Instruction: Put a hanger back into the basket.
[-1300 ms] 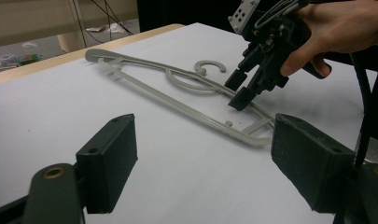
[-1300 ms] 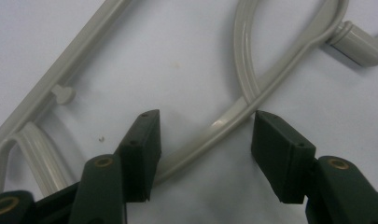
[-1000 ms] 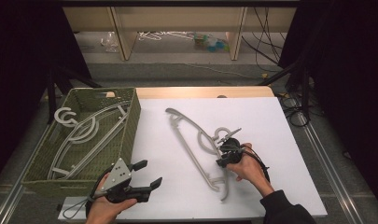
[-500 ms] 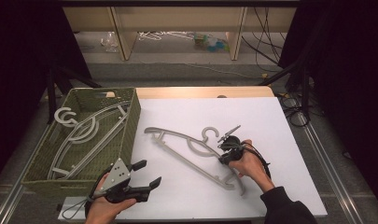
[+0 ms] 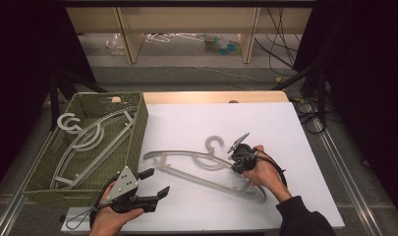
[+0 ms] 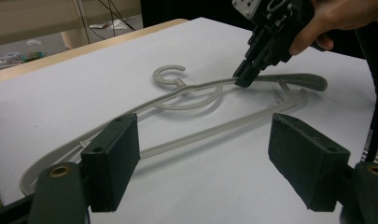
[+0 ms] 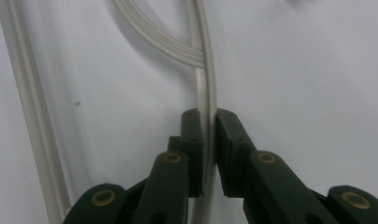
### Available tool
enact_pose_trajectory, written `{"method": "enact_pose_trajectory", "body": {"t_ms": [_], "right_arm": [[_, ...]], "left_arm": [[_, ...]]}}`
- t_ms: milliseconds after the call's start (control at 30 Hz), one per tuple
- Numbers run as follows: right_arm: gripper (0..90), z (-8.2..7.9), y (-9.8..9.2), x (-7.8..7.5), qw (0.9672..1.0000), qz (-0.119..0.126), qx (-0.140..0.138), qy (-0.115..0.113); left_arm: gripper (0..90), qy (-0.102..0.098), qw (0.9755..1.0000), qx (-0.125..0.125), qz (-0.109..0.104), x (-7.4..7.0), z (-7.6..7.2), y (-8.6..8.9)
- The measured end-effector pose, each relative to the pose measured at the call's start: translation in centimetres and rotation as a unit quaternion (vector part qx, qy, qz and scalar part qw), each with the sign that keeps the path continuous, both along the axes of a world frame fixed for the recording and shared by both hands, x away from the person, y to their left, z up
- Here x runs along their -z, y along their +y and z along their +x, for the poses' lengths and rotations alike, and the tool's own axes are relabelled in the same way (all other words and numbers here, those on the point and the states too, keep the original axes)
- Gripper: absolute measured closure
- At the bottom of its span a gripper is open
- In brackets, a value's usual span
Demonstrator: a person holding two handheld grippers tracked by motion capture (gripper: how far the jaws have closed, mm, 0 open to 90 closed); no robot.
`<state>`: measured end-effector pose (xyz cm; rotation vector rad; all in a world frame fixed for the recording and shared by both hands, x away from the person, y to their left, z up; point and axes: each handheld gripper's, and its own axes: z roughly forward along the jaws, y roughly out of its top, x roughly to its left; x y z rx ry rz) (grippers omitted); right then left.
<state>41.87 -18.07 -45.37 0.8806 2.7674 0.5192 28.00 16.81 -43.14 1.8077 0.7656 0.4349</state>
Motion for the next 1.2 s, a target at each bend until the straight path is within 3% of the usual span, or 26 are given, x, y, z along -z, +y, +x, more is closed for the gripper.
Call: {"method": "enact_pose_trajectory", "body": {"t_ms": [267,467,567,700,800,933,967,1200], "right_arm": [[82.6,-0.9,-1.1,-1.7,0.9984,-0.011,-0.041,-0.036],[82.5,-2.7,-1.9,-3.5,0.9951,-0.017,-0.068,-0.070],[82.5,-3.5,-2.0,-4.3,0.9940,-0.022,-0.077,-0.074],[82.4,-4.0,-1.9,-4.8,0.9926,-0.023,-0.090,-0.079],[82.4,-4.4,-1.8,-5.2,0.9913,-0.025,-0.098,-0.084],[82.3,-4.9,-1.6,-5.8,0.9893,-0.024,-0.111,-0.091],[82.3,-5.0,-1.6,-5.9,0.9888,-0.025,-0.114,-0.093],[82.3,-5.5,-1.4,-6.5,0.9866,-0.019,-0.127,-0.100]], "left_arm": [[24.6,-0.021,0.9997,-0.002,0.010,-0.5,0.8,-0.5],[23.9,-0.018,0.9997,0.004,0.013,-1.1,2.4,-1.2],[24.1,-0.011,0.9997,0.007,0.018,-1.1,3.6,-1.9],[23.8,0.015,0.9994,0.009,0.029,-1.0,5.1,-3.4],[23.4,0.023,0.9989,0.023,0.035,-1.0,6.1,-4.3],[24.0,0.050,0.9976,0.030,0.037,-0.5,7.5,-5.7],[24.3,0.057,0.9966,0.038,0.045,-0.5,7.8,-6.0],[23.5,0.068,0.9947,0.051,0.058,-0.2,9.1,-7.1]]}}
